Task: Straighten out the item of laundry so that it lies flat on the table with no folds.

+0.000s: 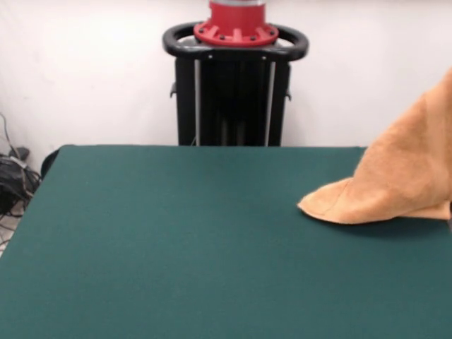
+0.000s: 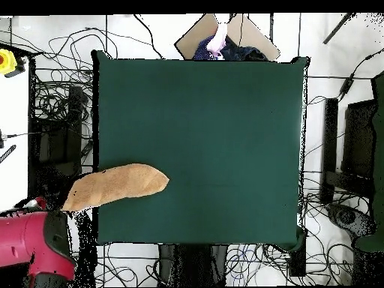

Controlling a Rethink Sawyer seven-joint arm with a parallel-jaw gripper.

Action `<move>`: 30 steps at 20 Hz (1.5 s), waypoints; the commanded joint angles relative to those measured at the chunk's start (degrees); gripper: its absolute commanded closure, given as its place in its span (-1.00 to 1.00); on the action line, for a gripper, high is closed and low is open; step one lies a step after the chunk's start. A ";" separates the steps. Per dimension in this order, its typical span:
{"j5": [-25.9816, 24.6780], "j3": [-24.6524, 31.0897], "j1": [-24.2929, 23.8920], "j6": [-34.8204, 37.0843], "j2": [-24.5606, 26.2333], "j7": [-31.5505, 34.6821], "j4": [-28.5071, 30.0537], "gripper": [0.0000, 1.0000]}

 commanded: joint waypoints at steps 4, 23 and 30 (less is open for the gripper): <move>4.17 -0.72 2.07 11.63 2.96 24.69 -6.62 1.00; 6.02 0.25 4.08 22.68 2.15 35.29 -14.90 1.00; 7.00 0.28 5.05 24.94 2.79 39.17 -17.85 1.00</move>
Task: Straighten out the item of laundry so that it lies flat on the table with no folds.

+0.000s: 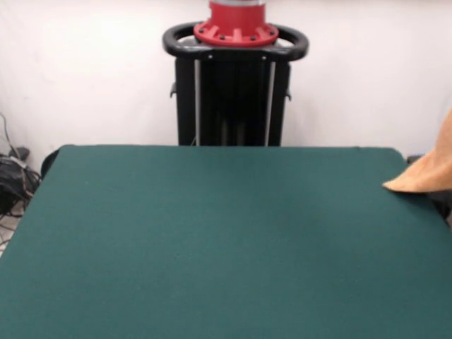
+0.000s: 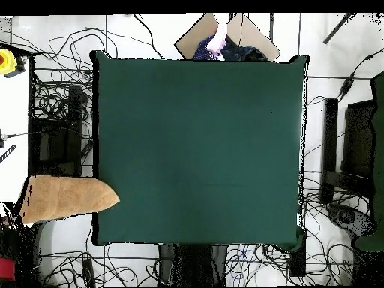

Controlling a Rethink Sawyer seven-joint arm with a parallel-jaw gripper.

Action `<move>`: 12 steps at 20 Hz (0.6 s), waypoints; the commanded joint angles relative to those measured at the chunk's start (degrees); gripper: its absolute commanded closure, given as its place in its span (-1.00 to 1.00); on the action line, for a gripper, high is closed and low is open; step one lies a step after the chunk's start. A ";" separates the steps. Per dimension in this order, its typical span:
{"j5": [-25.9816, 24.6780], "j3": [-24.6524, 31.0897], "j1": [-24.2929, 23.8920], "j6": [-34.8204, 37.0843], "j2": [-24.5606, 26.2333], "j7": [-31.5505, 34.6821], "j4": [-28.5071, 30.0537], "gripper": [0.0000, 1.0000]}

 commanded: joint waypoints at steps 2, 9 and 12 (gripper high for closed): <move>3.36 1.80 0.98 7.06 1.64 21.22 -3.83 1.00; 3.32 2.11 1.45 3.40 3.28 21.63 -2.83 1.00; 3.15 2.49 1.47 -1.24 5.19 20.54 -1.33 1.00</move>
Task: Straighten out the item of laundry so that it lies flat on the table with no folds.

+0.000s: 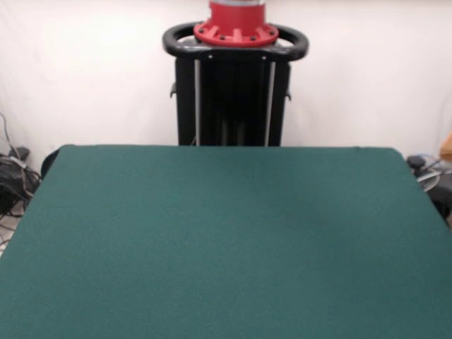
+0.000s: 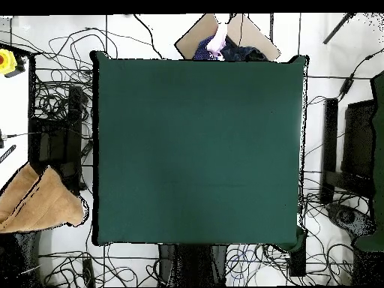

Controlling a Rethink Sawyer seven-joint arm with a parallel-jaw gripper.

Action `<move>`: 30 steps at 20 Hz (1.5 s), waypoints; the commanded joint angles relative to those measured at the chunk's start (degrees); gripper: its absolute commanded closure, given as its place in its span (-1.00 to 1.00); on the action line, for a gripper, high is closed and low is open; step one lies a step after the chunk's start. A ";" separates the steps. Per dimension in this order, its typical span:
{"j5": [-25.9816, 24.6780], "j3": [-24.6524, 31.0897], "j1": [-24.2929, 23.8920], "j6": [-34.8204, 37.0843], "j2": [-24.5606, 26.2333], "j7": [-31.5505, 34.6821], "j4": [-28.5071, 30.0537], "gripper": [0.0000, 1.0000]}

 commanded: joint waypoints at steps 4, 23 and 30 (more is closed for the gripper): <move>0.87 3.05 -1.08 -11.12 8.02 11.25 4.76 1.00; -6.76 2.96 -9.14 -25.66 10.09 -4.84 12.50 1.00; -12.79 4.76 -16.52 -23.11 3.48 -13.66 15.57 1.00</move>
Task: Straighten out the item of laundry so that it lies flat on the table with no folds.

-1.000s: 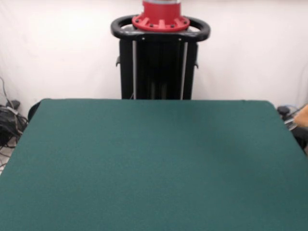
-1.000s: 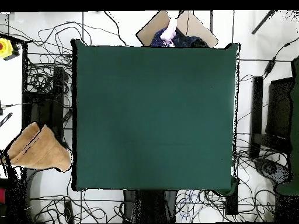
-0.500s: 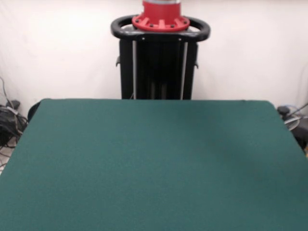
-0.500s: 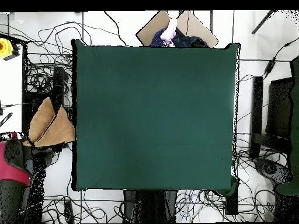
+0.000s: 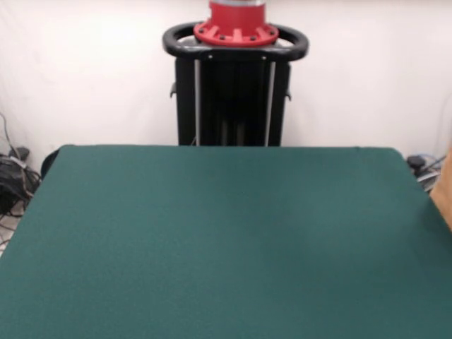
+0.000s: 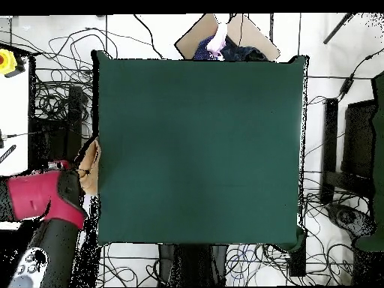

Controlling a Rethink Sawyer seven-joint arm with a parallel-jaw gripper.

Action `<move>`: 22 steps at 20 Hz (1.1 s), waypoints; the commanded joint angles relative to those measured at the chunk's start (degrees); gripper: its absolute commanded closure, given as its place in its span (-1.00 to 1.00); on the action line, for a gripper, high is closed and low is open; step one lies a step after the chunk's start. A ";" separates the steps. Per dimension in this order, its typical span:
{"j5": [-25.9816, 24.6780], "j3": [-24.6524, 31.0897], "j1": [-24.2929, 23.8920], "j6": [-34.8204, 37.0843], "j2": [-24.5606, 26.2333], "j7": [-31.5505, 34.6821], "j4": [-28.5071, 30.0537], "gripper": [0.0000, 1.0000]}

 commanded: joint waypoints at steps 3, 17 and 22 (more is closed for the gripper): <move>-6.72 6.21 -9.04 2.83 -9.11 -16.02 8.87 1.00; -13.95 14.23 -23.12 -5.06 -13.15 -25.81 16.02 1.00; -14.92 15.36 -22.98 -8.25 -12.56 -22.82 17.53 1.00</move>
